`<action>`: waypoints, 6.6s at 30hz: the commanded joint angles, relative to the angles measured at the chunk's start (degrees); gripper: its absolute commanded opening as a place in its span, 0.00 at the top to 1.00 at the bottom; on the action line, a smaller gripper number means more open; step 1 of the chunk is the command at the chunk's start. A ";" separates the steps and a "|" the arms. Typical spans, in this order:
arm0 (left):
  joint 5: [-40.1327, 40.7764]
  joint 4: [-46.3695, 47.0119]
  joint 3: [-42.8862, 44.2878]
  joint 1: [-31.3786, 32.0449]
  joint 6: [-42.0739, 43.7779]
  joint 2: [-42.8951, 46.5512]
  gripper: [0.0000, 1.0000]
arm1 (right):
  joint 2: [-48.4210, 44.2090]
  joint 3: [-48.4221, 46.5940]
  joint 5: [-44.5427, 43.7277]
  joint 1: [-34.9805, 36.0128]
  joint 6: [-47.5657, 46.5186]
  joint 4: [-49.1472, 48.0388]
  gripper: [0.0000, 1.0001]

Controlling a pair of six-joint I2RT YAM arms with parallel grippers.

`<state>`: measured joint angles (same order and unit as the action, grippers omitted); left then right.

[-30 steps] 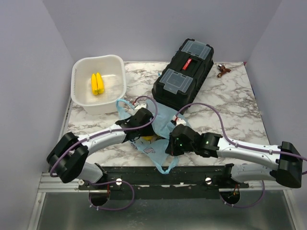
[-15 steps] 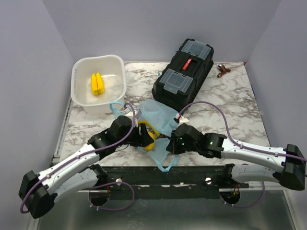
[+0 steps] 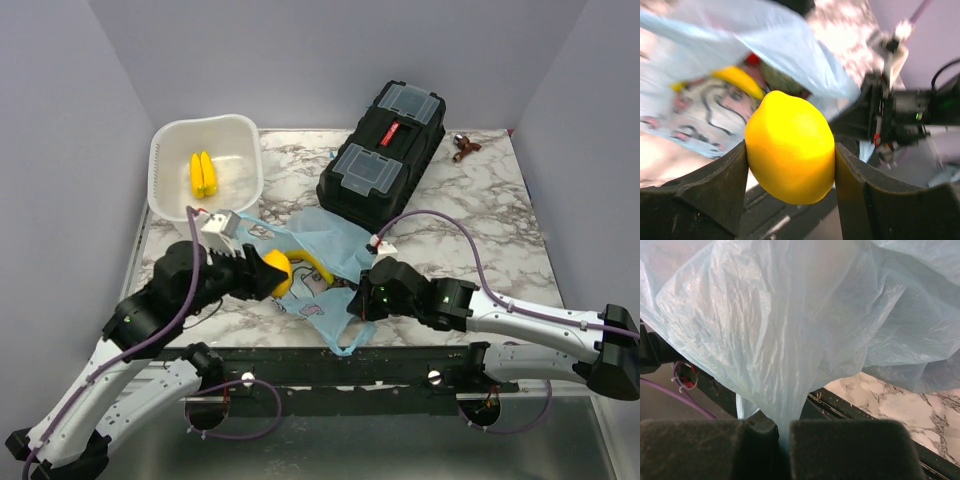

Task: Take the fake fruits out of the plastic bag
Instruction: Take out the fake fruit from the plastic bag, then place the fake fruit in the bin, then take out the fake fruit from the plastic bag.

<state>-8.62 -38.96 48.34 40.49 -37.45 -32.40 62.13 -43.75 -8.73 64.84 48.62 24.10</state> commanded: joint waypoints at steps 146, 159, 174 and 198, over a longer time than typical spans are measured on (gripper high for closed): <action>-20.09 4.41 -2.85 -15.72 -19.98 8.29 0.10 | 2.45 -2.29 -0.75 0.37 -1.79 -0.45 0.98; 9.51 23.43 -18.95 5.99 -32.48 -2.47 0.17 | 2.27 -1.36 -0.20 0.35 -1.42 -0.98 0.98; 26.10 41.50 -22.77 8.60 -46.47 -25.13 0.40 | -0.85 -0.12 -2.39 0.33 -0.81 1.23 0.98; 28.75 59.79 -18.63 9.78 -48.83 -52.75 0.45 | -1.07 0.67 -1.08 0.32 -0.93 1.61 0.98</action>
<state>18.74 17.32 27.16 50.00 -85.52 -82.72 62.13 -43.86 -9.54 64.84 47.16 24.12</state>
